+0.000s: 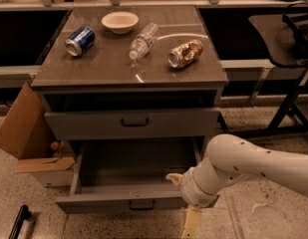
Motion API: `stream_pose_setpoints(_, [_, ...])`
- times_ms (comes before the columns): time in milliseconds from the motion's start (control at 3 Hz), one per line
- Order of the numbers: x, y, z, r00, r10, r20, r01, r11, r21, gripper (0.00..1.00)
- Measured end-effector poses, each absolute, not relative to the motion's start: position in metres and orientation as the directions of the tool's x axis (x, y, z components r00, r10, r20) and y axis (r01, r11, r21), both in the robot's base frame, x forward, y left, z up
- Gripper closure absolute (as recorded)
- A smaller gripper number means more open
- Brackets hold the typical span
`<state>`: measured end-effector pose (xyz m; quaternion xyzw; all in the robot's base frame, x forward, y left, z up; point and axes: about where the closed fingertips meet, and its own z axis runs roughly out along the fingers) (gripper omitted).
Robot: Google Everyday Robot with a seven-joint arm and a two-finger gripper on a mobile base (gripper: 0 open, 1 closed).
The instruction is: Close middle drawer
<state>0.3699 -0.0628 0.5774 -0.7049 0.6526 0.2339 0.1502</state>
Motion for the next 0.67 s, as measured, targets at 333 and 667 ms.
stream_pose_setpoints(333, [0.369, -0.065, 0.57, 0.048, -0.856, -0.514, -0.989, -0.113, 0.095, 0.0])
stream_pose_setpoints(667, [0.367, -0.083, 0.541, 0.038, -0.873, -0.486, -0.988, -0.107, 0.115, 0.0])
